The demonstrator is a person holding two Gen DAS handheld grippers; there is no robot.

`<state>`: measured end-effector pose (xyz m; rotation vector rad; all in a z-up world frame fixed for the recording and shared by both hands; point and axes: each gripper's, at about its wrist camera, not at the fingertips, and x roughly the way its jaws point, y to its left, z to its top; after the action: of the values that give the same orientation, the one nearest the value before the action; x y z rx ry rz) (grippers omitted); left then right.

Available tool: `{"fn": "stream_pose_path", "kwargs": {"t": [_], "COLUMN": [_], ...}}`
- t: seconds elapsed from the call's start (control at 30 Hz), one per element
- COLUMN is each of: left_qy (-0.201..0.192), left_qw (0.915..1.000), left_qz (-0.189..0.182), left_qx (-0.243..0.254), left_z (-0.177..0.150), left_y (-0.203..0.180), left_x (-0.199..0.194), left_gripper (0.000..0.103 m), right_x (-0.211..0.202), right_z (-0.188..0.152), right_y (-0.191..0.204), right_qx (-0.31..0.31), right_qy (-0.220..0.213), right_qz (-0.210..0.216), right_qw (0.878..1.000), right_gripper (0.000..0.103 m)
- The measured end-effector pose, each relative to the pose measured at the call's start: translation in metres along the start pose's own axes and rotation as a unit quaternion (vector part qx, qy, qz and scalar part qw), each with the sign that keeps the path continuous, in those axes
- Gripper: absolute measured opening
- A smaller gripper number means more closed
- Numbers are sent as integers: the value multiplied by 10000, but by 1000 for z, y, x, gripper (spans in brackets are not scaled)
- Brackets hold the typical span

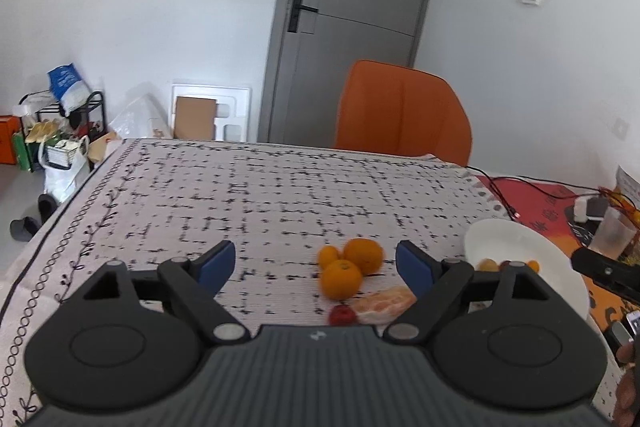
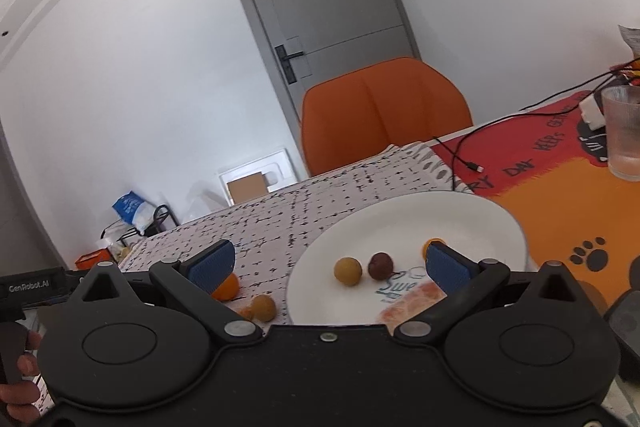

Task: Organize fruits
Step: 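Grasp the yellow plum with right tool while left tool reaches toward the oranges, then grasp the large orange with left tool while right tool carries the plum toward the plate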

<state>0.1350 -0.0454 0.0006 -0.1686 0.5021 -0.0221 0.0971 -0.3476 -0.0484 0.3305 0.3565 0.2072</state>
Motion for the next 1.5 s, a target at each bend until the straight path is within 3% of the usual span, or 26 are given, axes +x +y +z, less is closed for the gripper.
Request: {"fn": "stream_pose_path", "kwargs": {"t": [0.47, 0.63, 0.73, 0.8, 1.03, 1.1, 1.37, 1.5], "left_qy": [123, 218, 263, 286, 462, 506, 643, 687], "left_qw": [9996, 9992, 9989, 9988, 9980, 9977, 9968, 9962], "left_qz": [80, 40, 46, 50, -136, -179, -365, -424], "left_qx": [-240, -332, -391, -385, -401, -404, -312, -319], "left_z": [-2, -4, -5, -6, -10, -11, -9, -8], "left_y": [43, 52, 56, 58, 60, 59, 52, 50], "left_x": [6, 11, 16, 19, 36, 41, 56, 61], "left_gripper": [86, 86, 86, 86, 82, 80, 66, 64], "right_x": [21, 31, 38, 43, 60, 67, 84, 92], "right_z": [-3, -8, -12, -13, -16, -18, -14, -14], "right_y": [22, 40, 46, 48, 54, 56, 66, 70], "right_qx": [-363, -820, -949, -934, -1067, -1123, -1377, -1477], "right_qy": [459, 745, 828, 935, 1133, 1223, 1334, 1442], "right_qz": [300, 372, 393, 405, 411, 352, 370, 386], "right_qw": [9978, 9931, 9913, 9904, 9870, 9855, 9808, 9777], "right_gripper": [103, 102, 92, 77, 58, 46, 33, 33]}}
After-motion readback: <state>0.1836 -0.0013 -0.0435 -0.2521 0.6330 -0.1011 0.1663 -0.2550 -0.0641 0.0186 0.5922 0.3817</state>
